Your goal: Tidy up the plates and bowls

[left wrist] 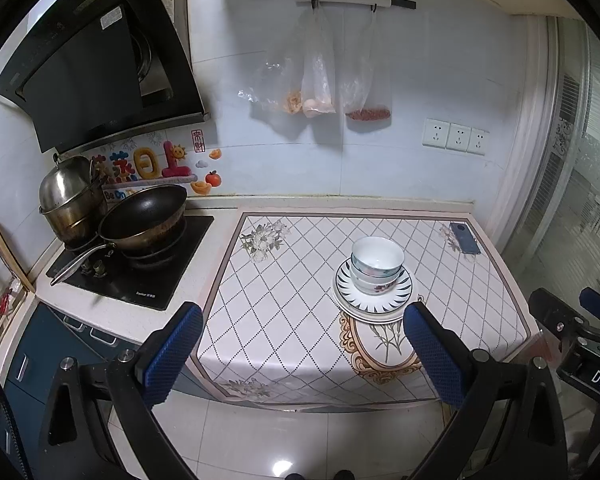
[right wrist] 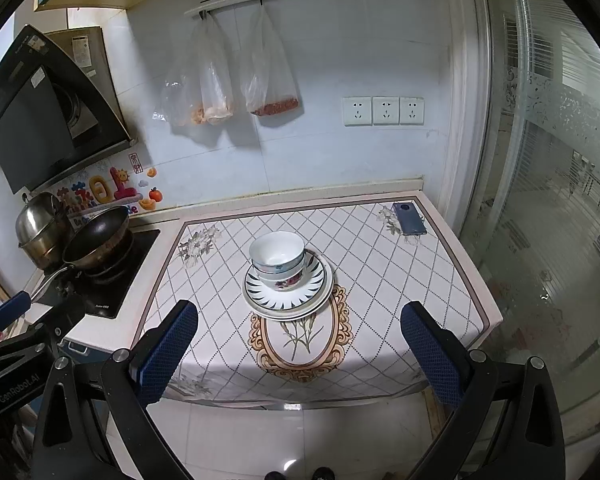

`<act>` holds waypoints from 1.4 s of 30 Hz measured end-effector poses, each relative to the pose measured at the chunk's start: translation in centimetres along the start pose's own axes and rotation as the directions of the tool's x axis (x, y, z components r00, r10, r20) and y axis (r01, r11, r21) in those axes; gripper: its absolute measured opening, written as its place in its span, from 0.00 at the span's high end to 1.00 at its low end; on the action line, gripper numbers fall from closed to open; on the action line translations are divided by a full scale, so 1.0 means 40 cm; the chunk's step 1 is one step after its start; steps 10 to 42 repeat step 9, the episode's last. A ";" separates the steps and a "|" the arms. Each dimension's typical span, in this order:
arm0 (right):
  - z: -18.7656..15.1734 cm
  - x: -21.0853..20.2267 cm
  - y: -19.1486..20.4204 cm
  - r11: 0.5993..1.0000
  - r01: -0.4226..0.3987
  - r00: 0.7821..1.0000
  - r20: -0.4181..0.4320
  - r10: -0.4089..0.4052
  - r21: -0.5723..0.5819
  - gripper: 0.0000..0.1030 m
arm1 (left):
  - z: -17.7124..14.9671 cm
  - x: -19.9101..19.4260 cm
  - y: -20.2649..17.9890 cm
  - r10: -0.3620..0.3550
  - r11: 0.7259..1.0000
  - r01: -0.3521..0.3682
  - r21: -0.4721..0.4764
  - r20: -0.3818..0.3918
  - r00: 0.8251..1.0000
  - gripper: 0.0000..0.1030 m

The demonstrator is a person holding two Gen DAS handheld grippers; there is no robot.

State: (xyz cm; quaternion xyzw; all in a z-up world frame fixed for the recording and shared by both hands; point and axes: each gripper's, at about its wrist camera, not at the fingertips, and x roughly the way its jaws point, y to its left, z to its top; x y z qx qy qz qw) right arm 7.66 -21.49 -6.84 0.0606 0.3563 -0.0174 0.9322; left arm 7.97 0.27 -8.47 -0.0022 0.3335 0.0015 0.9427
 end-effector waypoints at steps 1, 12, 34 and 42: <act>0.000 0.000 0.000 1.000 0.002 1.000 0.001 -0.002 -0.001 0.00 | 0.000 0.000 0.000 0.001 1.000 0.000 0.000 -0.002 1.000 0.00; -0.001 0.001 0.000 1.000 0.004 1.000 0.000 -0.004 -0.001 0.00 | -0.008 -0.001 0.002 -0.005 1.000 0.005 -0.002 0.005 1.000 0.00; -0.001 0.001 0.000 1.000 0.004 1.000 0.000 -0.004 -0.001 0.00 | -0.008 -0.001 0.002 -0.005 1.000 0.005 -0.002 0.005 1.000 0.00; -0.001 0.001 0.000 1.000 0.004 1.000 0.000 -0.004 -0.001 0.00 | -0.008 -0.001 0.002 -0.005 1.000 0.005 -0.002 0.005 1.000 0.00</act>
